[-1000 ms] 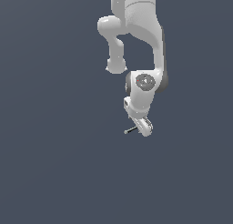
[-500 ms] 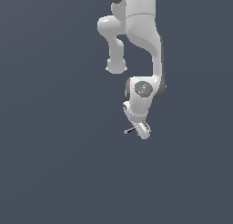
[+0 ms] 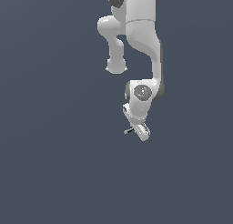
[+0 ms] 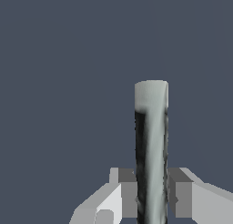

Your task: Pick up the object and move it to a goal position.

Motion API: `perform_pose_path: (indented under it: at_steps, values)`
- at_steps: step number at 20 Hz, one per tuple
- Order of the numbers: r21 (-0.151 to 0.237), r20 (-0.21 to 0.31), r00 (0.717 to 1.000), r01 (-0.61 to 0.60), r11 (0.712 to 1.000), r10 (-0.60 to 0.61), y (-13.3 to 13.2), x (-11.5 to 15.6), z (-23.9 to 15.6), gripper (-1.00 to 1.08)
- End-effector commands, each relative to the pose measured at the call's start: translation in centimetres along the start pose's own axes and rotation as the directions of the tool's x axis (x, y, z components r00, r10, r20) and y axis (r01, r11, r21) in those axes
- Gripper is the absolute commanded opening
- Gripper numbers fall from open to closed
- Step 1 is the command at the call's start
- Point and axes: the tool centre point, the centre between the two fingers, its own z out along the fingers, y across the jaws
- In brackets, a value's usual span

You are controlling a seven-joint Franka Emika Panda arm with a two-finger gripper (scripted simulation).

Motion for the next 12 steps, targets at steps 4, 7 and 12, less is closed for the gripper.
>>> perform_pose_path:
  at_steps: [4, 7, 12]
  values:
    - [0.000, 0.000, 1.000, 0.000, 1.000, 0.000, 0.0, 0.0, 0.0, -1.00]
    - [0.000, 0.000, 1.000, 0.000, 1.000, 0.000, 0.0, 0.0, 0.0, -1.00]
    - [0.000, 0.000, 1.000, 0.000, 1.000, 0.000, 0.2, 1.0, -0.8, -1.00]
